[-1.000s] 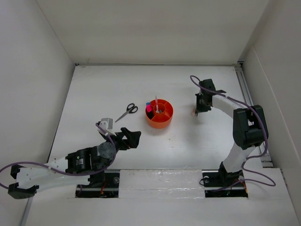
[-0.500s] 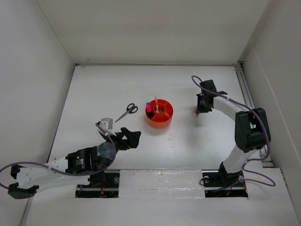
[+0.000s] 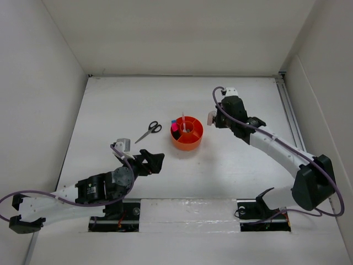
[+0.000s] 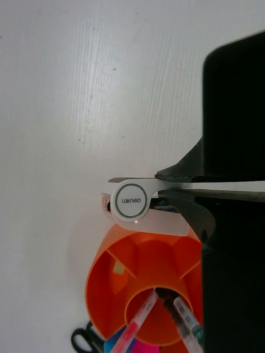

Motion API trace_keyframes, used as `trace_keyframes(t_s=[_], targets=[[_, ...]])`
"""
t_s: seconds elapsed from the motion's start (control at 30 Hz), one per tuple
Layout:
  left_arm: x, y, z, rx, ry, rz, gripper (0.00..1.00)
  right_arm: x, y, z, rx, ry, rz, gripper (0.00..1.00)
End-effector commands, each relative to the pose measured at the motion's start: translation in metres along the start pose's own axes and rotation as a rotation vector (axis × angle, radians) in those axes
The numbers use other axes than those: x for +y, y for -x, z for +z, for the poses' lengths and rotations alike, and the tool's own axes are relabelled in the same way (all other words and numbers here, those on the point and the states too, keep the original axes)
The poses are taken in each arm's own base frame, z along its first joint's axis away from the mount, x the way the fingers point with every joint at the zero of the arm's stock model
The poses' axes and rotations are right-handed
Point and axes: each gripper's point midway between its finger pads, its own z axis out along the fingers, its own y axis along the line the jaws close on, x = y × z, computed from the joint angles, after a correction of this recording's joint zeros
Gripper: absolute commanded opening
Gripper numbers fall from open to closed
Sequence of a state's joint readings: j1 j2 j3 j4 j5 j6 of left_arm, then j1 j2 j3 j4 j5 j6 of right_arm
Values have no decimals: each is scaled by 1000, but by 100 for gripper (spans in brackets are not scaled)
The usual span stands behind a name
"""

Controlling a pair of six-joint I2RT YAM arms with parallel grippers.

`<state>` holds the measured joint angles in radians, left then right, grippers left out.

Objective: Sort the stationery into containers
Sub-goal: Pick up the stapler from the center of the board, then place the stapler in the storage box.

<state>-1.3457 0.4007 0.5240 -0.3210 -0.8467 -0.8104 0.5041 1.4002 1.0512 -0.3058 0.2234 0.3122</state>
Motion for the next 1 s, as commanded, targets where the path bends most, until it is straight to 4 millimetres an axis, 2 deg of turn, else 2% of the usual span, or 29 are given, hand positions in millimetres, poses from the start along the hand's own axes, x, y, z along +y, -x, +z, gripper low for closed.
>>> trace_keyframes(t_s=[0.0, 0.13, 0.2, 0.23, 0.37, 0.57, 0.6, 0.73, 0.9, 0.97], targets=[[0, 8, 0, -27, 14, -14, 100, 9, 46, -12, -195, 2, 65, 0], [0, 8, 0, -27, 14, -14, 100, 27, 58, -18, -238, 10, 44, 0], [0, 8, 0, -27, 14, -14, 100, 28, 63, -18, -266, -28, 44, 0], [0, 8, 0, -27, 14, -23, 100, 35, 61, -17, -271, -26, 37, 0], [-1, 12, -2, -34, 5, -38, 100, 41, 56, -16, -289, -91, 47, 0], [-1, 12, -2, -34, 5, -38, 100, 43, 51, -13, -296, -161, 65, 0], [-1, 12, -2, -34, 5, -38, 100, 47, 46, -10, -288, -165, 53, 0], [-1, 12, -2, -34, 5, -38, 100, 58, 49, -9, -294, -153, 56, 0], [-1, 12, -2, -34, 5, -38, 100, 66, 42, 2, -264, -160, 31, 0], [-1, 13, -3, -38, 0, -45, 100, 72, 44, 0, -271, -145, 39, 0]])
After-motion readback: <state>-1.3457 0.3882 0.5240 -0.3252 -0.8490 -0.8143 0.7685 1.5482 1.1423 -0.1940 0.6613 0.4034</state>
